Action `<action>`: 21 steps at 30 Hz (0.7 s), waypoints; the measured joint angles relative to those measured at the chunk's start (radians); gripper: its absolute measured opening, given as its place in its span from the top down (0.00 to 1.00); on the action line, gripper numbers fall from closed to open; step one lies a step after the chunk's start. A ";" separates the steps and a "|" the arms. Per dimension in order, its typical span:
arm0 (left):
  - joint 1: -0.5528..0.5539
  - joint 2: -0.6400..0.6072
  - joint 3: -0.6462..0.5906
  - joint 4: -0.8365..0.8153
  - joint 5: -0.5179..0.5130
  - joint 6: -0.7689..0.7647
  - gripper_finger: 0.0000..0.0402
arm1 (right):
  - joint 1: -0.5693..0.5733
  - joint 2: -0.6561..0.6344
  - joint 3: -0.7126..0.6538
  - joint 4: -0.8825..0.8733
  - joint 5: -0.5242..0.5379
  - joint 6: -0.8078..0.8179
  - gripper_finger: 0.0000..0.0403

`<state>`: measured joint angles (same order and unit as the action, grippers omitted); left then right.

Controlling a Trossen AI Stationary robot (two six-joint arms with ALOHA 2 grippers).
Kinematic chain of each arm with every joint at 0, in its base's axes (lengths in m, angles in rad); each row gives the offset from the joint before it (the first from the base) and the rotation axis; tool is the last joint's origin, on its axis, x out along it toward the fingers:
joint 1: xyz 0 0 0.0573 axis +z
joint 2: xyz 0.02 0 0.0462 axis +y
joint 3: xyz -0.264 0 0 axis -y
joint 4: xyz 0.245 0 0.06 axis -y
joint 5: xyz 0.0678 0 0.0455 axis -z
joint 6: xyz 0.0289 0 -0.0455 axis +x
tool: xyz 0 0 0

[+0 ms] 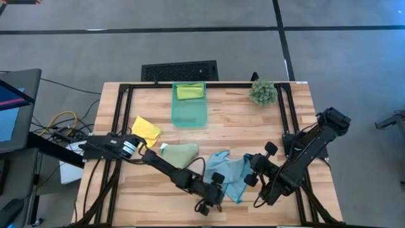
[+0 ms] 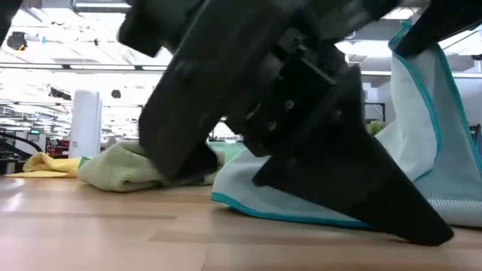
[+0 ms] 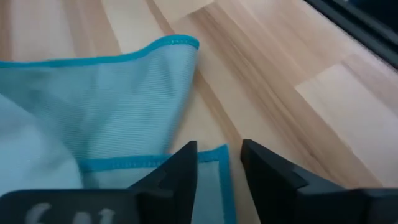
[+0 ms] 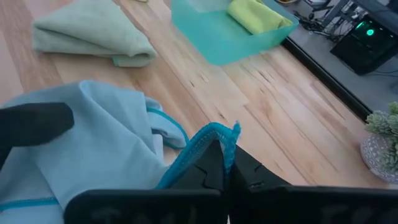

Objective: Fold microfiber towels
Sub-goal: Fold the blue microfiber cloth

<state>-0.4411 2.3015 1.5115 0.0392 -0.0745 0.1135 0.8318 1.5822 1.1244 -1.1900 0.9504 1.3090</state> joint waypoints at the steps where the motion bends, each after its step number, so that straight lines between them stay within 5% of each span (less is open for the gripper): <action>1: 0.004 0.001 0.006 -0.014 0.020 -0.003 0.72 | 0.003 0.000 0.000 0.001 0.001 0.000 0.95; 8: 0.009 0.001 -0.005 -0.033 0.015 -0.020 0.97 | 0.029 0.000 0.000 -0.003 0.001 0.000 0.96; 11: -0.002 -0.013 -0.008 -0.051 -0.020 -0.001 0.98 | 0.053 0.000 0.000 -0.006 0.000 0.000 0.96; 16: -0.065 -0.124 -0.019 -0.223 -0.284 0.054 0.99 | 0.112 0.000 0.019 -0.008 0.000 -0.052 0.95; 21: -0.164 -0.309 -0.012 -0.196 -0.563 0.167 1.00 | 0.202 0.000 0.146 -0.005 0.038 -0.193 0.96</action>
<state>-0.6051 1.9922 1.4998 -0.1563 -0.6376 0.2802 1.0340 1.5822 1.2704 -1.1946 0.9887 1.1165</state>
